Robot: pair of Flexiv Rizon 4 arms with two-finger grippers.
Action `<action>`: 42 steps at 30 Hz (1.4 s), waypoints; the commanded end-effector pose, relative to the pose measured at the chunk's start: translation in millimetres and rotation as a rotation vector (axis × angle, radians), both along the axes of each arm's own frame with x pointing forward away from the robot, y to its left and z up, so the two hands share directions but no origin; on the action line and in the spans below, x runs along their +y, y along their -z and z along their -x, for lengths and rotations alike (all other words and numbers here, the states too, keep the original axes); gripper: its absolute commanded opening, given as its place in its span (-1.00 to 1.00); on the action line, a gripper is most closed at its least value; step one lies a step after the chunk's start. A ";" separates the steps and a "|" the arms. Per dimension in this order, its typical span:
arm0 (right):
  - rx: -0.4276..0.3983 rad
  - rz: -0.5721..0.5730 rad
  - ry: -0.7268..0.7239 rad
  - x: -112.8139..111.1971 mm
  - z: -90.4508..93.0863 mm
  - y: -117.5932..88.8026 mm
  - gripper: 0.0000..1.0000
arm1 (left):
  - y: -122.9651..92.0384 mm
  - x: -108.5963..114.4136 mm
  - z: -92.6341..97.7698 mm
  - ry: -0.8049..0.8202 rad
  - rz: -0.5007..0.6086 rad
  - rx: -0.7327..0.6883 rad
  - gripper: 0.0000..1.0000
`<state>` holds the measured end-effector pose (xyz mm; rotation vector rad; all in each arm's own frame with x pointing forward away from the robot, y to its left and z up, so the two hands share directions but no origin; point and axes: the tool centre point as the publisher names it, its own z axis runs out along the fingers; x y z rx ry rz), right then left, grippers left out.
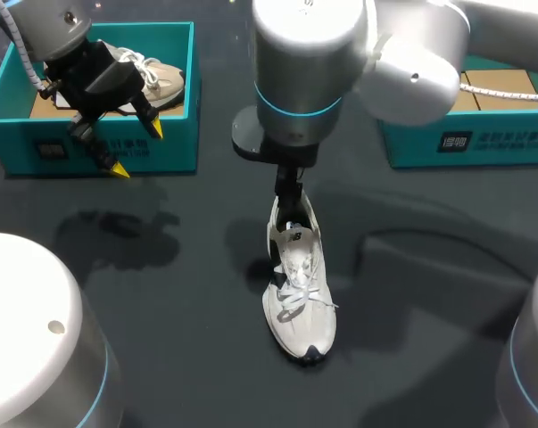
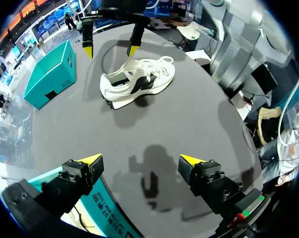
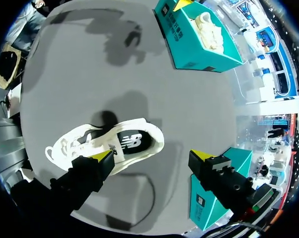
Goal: Take the shoe out of the shoebox, open the shoe tongue, remove and reinsert the insole, then place the shoe into the shoebox
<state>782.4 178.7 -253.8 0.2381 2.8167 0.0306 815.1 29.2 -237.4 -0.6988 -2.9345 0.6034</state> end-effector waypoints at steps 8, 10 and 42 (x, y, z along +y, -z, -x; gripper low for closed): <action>0.037 0.051 -0.083 5.2 -20.9 30.2 1.00 | -0.1 0.2 -0.1 0.001 -0.002 0.000 1.00; 0.047 0.052 -0.090 4.0 -23.0 35.3 1.00 | -0.1 0.2 -0.1 0.001 -0.002 0.000 1.00; 0.132 0.020 -0.221 2.3 -46.0 107.6 0.41 | -0.1 0.2 -0.1 0.001 -0.002 0.000 1.00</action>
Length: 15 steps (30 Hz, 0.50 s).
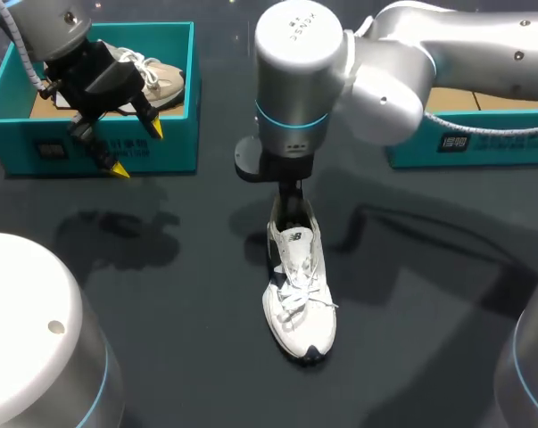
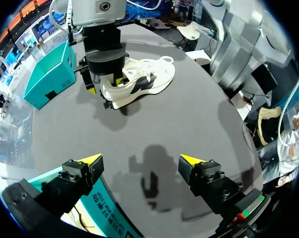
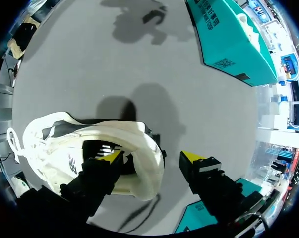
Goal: Take the shoe out of the shoebox, open the shoe tongue, remove and reinsert the insole, then place the shoe into the shoebox
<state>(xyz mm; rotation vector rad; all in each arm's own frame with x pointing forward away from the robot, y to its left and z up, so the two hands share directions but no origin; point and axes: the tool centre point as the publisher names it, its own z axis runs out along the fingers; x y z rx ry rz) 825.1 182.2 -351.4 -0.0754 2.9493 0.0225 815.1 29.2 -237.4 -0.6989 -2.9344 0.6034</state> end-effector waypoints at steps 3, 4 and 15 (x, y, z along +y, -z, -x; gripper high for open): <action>0.024 -0.013 -0.005 -1.9 -3.1 15.8 0.37 | -0.1 0.3 -0.1 0.001 -0.002 0.000 1.00; 0.028 -0.014 -0.005 -1.9 -3.0 16.9 0.36 | -0.1 0.3 -0.1 0.001 -0.002 0.000 1.00; 0.061 -0.033 -0.025 -3.0 -3.8 25.2 0.23 | -0.1 0.3 -0.1 0.001 -0.002 0.000 1.00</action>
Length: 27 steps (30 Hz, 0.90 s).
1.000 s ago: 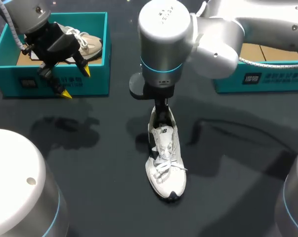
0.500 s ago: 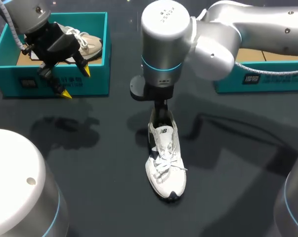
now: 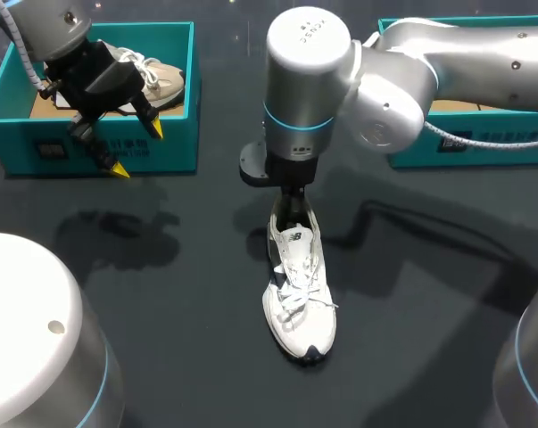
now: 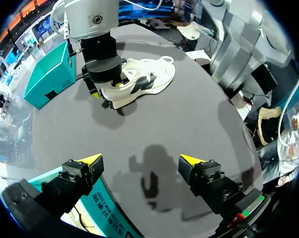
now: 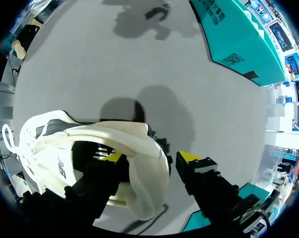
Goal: Take the shoe out of the shoebox, open the shoe tongue, remove and reinsert the insole, then place the shoe into the shoebox
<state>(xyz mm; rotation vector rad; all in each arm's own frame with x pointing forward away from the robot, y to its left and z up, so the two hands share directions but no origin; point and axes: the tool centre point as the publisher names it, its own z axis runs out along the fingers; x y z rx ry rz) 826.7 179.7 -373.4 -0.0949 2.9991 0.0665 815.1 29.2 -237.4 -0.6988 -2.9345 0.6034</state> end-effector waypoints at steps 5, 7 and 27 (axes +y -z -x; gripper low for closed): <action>0.019 -0.018 -0.026 -1.5 -2.0 4.5 0.19 | -0.1 0.2 -0.1 0.001 -0.002 0.000 1.00; 0.024 -0.018 -0.032 -1.8 -2.0 5.0 0.11 | -0.1 0.2 -0.1 0.001 -0.002 0.000 1.00; 0.059 -0.010 -0.060 4.5 0.9 12.1 -0.11 | -0.1 0.2 -0.1 0.001 -0.002 0.000 1.00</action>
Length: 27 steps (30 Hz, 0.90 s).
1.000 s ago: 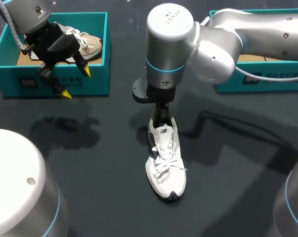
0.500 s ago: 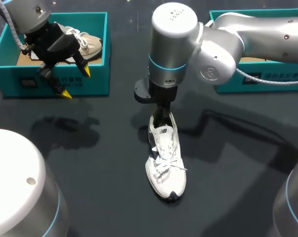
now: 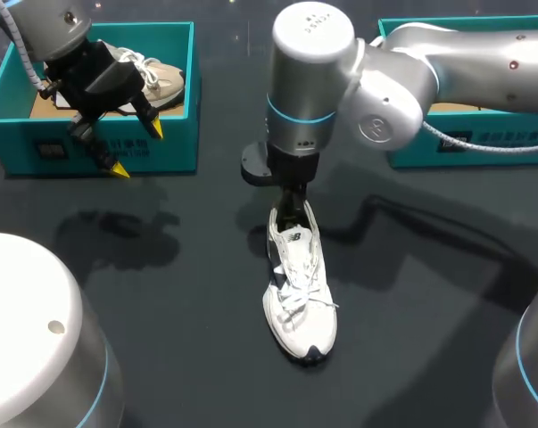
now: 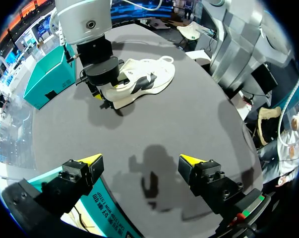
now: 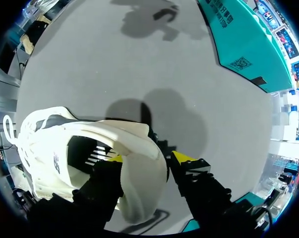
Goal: Take the shoe out of the shoebox, open the shoe tongue, remove and reinsert the insole, then place the shoe into the shoebox
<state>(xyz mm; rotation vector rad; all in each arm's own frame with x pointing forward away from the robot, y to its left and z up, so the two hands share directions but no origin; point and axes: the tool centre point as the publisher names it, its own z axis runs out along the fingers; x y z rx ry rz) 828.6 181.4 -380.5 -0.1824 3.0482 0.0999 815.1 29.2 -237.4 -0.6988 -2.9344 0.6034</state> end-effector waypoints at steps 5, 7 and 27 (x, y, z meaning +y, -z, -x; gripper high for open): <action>0.008 0.015 0.006 1.0 4.0 2.9 -0.87 | -0.1 0.2 -0.1 0.001 -0.002 0.000 1.00; 0.007 0.020 0.009 -0.1 4.7 1.8 -1.00 | -0.1 0.2 -0.1 0.001 -0.002 0.000 1.00; -0.093 0.069 0.051 -18.1 7.9 -63.5 -1.00 | -0.1 0.2 -0.1 0.001 -0.002 0.000 1.00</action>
